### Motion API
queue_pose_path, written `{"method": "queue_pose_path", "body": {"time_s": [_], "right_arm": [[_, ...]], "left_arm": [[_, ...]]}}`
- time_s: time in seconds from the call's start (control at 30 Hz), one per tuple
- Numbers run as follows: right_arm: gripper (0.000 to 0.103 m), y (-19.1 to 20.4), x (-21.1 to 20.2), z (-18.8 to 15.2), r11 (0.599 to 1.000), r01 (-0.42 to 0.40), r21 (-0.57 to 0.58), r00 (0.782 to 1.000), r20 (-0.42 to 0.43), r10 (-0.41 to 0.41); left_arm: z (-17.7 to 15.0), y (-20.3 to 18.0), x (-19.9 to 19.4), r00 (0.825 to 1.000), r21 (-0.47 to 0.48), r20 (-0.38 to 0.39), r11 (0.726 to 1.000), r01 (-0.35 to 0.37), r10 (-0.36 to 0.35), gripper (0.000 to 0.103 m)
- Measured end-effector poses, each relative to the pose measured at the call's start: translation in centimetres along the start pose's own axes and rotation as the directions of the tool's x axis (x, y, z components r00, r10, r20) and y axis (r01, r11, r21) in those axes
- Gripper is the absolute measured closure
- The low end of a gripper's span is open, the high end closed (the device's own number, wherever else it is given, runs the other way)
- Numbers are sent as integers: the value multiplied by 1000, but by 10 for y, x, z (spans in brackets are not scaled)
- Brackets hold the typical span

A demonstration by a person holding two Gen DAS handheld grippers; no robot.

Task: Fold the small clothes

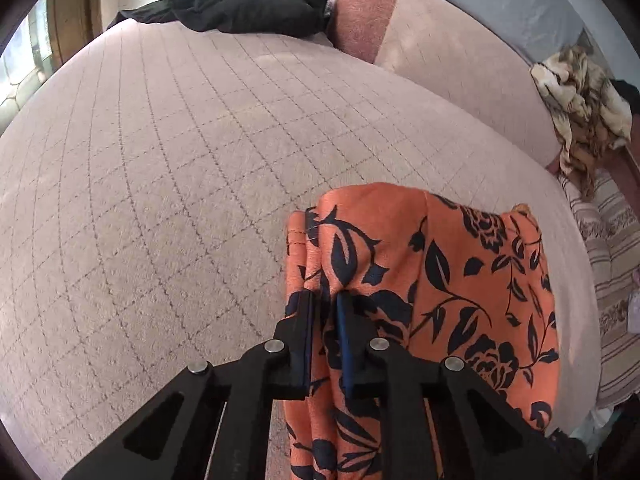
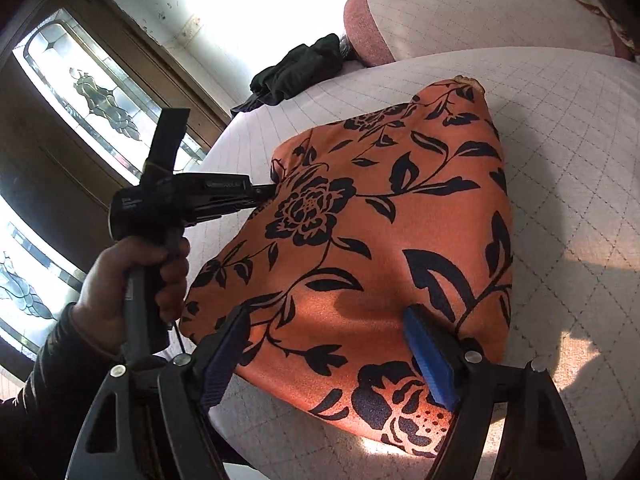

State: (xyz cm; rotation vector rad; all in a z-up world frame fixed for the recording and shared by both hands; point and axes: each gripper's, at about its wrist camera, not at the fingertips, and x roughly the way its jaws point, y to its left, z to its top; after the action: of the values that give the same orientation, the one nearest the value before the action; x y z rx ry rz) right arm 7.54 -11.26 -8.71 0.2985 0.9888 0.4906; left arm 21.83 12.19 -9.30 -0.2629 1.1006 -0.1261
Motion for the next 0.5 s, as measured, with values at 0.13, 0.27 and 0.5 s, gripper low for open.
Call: {"method": "queue_pose_path", "body": {"time_s": [0.13, 0.27, 0.5], "right_arm": [[21, -1, -1, -2, 1000, -4, 7, 1000, 12, 4], [21, 4, -3, -4, 1000, 24, 21, 1000, 20, -24], [21, 22, -32, -9, 994, 106, 21, 990, 94, -108]], "left_arm": [[-21, -10, -43, 989, 57, 105, 993, -106, 100, 55], [-48, -23, -78, 970, 98, 184, 979, -180, 160, 38], [-72, -40, -112, 956, 154, 239, 965, -213, 173, 33]]}}
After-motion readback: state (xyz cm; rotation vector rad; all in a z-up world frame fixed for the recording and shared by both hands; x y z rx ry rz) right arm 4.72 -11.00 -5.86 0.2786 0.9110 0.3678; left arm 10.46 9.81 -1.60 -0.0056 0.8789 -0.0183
